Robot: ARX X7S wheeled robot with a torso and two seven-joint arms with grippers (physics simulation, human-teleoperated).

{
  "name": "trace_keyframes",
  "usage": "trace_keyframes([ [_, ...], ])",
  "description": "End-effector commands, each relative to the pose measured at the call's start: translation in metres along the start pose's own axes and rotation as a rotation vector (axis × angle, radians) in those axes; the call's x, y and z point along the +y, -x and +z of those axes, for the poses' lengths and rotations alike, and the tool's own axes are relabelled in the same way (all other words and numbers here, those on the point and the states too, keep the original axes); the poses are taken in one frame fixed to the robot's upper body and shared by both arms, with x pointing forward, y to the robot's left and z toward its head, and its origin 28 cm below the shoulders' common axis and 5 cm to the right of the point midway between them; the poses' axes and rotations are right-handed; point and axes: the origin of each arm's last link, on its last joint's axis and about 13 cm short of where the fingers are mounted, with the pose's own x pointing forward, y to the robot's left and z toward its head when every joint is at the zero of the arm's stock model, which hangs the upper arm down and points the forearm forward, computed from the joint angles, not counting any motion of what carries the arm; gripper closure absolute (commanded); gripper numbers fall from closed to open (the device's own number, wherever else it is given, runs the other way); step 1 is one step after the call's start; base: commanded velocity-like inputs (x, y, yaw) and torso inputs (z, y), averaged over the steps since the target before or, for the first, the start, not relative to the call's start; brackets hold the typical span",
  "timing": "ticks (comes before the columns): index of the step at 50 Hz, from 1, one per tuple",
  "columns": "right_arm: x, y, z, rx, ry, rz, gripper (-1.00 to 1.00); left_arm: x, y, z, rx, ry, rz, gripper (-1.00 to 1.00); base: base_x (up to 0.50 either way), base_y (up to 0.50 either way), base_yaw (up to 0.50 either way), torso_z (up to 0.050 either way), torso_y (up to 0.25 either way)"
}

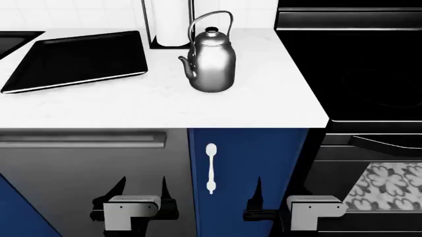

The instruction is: Pick the kettle from the counter and place it on the tray. Then pick the mug from the cabinet and place it on the tray. Then close the cabinet doors.

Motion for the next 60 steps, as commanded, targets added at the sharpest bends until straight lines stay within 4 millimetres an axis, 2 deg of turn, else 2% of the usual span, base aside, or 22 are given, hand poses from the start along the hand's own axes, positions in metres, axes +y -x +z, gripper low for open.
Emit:
trace_keyframes([
  [1,0.000,0.000,0.001,-0.002,-0.001,-0.002,-1.00,0.000,0.000,0.001,-0.001,0.004,0.006,-1.00,0.00,0.00,0.00,0.000,0.000],
  [9,-0.004,0.004,0.007,-0.015,-0.004,-0.015,-1.00,0.002,-0.001,0.007,0.000,0.005,0.038,-1.00,0.00,0.00,0.00,0.000,0.000],
  [13,-0.004,0.007,0.015,-0.036,-0.002,-0.015,-1.00,0.004,-0.003,0.026,-0.053,0.021,0.046,-1.00,0.00,0.00,0.00,0.000,0.000],
  [19,-0.003,0.012,0.028,-0.074,0.006,-0.010,-1.00,0.010,-0.012,0.091,-0.218,0.024,0.046,-1.00,0.00,0.00,0.00,0.038,0.000],
  [20,-0.003,0.013,0.028,-0.077,0.007,-0.009,-1.00,0.011,-0.012,0.096,-0.232,0.021,0.046,-1.00,0.00,0.00,0.00,0.050,0.000],
  [29,-0.005,0.017,0.038,-0.108,0.004,-0.015,-1.00,0.016,-0.029,0.197,-0.391,-0.014,0.046,-1.00,0.00,0.00,0.00,0.050,0.000],
  [38,-0.006,0.020,0.044,-0.124,-0.007,-0.013,-1.00,0.010,-0.044,0.294,-0.524,-0.043,0.045,-1.00,0.00,0.00,0.00,0.050,0.000],
  [43,-0.005,0.021,0.048,-0.132,-0.005,-0.010,-1.00,0.006,-0.046,0.369,-0.604,-0.056,0.056,-1.00,0.00,0.00,0.00,0.050,0.000],
  [49,-0.006,0.023,0.054,-0.146,-0.007,-0.011,-1.00,0.002,-0.048,0.442,-0.658,-0.052,0.086,-1.00,0.00,0.00,0.00,0.050,0.000],
  [60,-0.007,0.026,0.065,-0.167,0.001,-0.012,-1.00,-0.005,-0.063,0.526,-0.640,-0.034,0.132,-1.00,0.00,0.00,0.00,0.050,0.000],
])
